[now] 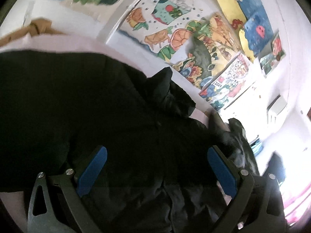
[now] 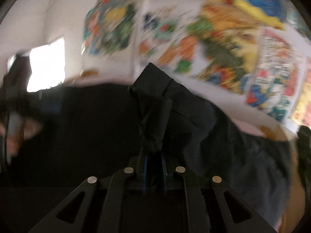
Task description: Fold large clothes
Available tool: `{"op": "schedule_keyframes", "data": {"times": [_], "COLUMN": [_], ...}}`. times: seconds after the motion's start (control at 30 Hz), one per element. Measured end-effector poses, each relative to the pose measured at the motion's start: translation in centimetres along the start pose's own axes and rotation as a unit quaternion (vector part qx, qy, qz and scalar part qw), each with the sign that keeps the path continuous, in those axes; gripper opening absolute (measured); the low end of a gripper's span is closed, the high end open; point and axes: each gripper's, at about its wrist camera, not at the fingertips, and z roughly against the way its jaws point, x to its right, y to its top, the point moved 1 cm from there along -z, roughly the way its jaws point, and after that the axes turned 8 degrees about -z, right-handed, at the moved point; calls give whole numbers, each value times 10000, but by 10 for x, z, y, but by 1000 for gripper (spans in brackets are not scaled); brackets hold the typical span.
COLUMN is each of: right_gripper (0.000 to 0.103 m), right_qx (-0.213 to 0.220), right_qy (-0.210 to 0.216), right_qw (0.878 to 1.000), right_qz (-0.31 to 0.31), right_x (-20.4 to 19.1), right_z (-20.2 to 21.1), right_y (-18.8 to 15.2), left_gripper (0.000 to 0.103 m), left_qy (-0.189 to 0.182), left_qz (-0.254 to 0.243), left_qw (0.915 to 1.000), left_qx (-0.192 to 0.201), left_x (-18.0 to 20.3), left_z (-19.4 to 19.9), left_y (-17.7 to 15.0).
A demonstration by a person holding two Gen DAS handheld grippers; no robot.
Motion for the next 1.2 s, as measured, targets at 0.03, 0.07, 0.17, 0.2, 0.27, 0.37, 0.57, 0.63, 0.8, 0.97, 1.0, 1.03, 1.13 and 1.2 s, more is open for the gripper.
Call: {"op": "schedule_keyframes", "data": {"times": [0.03,0.07,0.17,0.2,0.27,0.37,0.57,0.63,0.8,0.97,1.0,1.03,1.13,1.2], "right_gripper": [12,12,12,12,12,14,48,57,60,61,61,61,69,74], "right_qx": [-181,-339,-794,-935,-983,-1026,-1059,-986,-968,-911,-807,-680,-244,37], "right_qy": [65,122,275,294,243,427,762,773,759,497,424,328,117,-19], "right_qw": [9997,9990,9949,9929,9914,9907,9884,9881,9858,9868,9880,9894,9946,9970], "right_qz": [158,273,560,674,828,783,777,894,1147,1240,1249,1242,1004,767], "right_x": [-11,-19,-38,-43,-46,-39,-33,-38,-46,-34,-30,-24,-5,10], "right_z": [-13,-25,-53,-61,-67,-64,-40,-28,-13,8,17,26,48,55], "right_y": [-7,-13,-34,-41,-48,-45,-47,-52,-62,-71,-73,-73,-67,-57], "left_gripper": [102,102,102,102,102,101,92,54,25,2,2,2,2,2], "left_qy": [-41,-95,-253,-321,-362,-318,-110,-134,-79,219,408,538,1024,1253], "left_qz": [40,78,275,362,465,449,412,369,125,-346,-606,-778,-1209,-1321], "left_qw": [10000,9999,9986,9977,9958,9939,9953,9944,9939,9975,9965,9951,9870,9821], "left_qx": [-45,-115,-370,-482,-704,-951,-867,-981,-1094,-572,-411,-298,267,491], "left_x": [-4,-6,-13,-14,-16,-15,-22,-19,-7,12,18,24,34,32], "left_z": [-1,-5,-21,-29,-43,-60,-73,-79,-93,-79,-71,-65,-35,-21], "left_y": [0,0,-7,-9,-15,-20,-26,-26,-34,-25,-20,-16,5,15]}}
